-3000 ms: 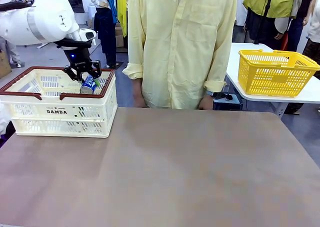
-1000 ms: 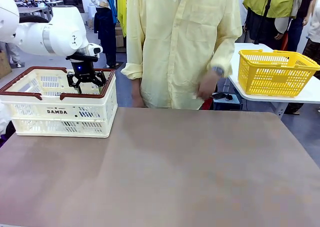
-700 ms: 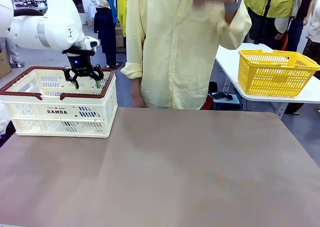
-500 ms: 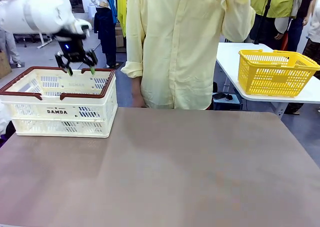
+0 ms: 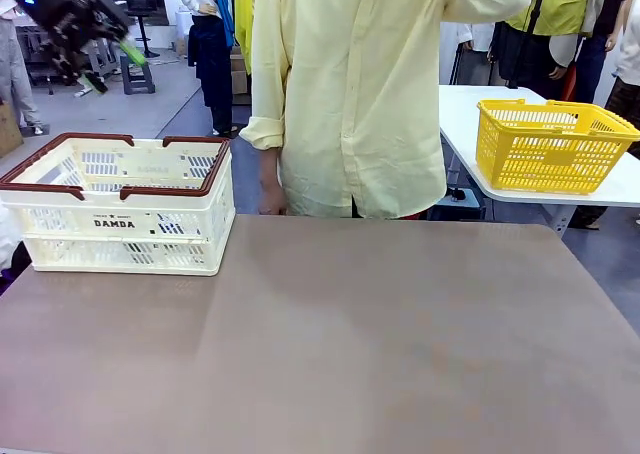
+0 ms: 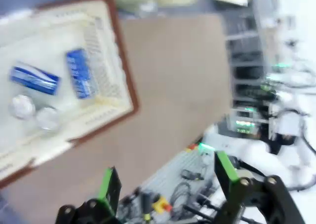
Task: Place the drinks into the Shopping basket.
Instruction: Pick up one drink and place it into the Shopping basket.
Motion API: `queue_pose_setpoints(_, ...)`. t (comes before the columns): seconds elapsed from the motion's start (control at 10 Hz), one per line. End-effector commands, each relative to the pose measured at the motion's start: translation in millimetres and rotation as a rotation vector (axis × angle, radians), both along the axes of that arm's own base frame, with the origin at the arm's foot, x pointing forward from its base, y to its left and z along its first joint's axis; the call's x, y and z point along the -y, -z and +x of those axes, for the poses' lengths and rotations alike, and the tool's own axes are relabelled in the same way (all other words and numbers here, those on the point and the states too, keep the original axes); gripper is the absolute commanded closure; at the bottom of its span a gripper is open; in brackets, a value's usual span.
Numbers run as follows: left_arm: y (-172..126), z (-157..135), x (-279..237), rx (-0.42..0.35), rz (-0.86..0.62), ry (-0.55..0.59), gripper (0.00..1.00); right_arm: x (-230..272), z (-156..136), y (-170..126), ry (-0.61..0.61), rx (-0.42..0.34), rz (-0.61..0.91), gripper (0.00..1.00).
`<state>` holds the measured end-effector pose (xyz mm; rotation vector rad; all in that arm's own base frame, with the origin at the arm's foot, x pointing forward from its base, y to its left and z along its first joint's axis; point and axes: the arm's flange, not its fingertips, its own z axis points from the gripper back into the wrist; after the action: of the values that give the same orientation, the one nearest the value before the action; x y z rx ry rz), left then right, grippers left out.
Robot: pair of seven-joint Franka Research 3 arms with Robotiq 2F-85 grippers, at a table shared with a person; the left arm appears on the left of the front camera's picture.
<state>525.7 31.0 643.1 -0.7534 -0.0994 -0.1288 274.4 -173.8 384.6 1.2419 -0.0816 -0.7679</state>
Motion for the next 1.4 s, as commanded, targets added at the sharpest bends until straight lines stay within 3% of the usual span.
queue_pose_setpoints(0.0, 51, -53, -30, -0.141, -0.278, 0.027, 0.0, 1, -3, -5, -0.008, -0.02, 0.003, 0.0)
queue_pose_setpoints(0.1, 71, -85, -52, -0.132, -0.433, 0.058, 0.0, 1, -3, -5, -0.008, -0.02, 0.003, 0.0)
queue_pose_setpoints(0.3, 136, -141, -100, -0.04, -0.588, -0.085, 0.0, 1, -3, -5, -0.008, -0.02, 0.003, 0.0)
queue_pose_setpoints(0.5, 171, -146, -135, 0.015, -0.705, -0.105, 0.0, 1, -3, -5, -0.008, -0.02, 0.003, 0.0)
queue_pose_setpoints(0.6, 175, -115, -137, -0.042, -0.637, -0.185, 0.0, 1, -3, -5, -0.008, -0.02, 0.003, 0.0)
queue_pose_setpoints(0.7, 174, -161, -132, -0.039, -0.651, -0.112, 0.0, 1, -3, -5, -0.008, -0.02, 0.003, 0.0)
queue_pose_setpoints(1.3, 174, -161, -132, -0.039, -0.651, -0.112, 0.0, 1, -3, -5, -0.008, -0.02, 0.003, 0.0)
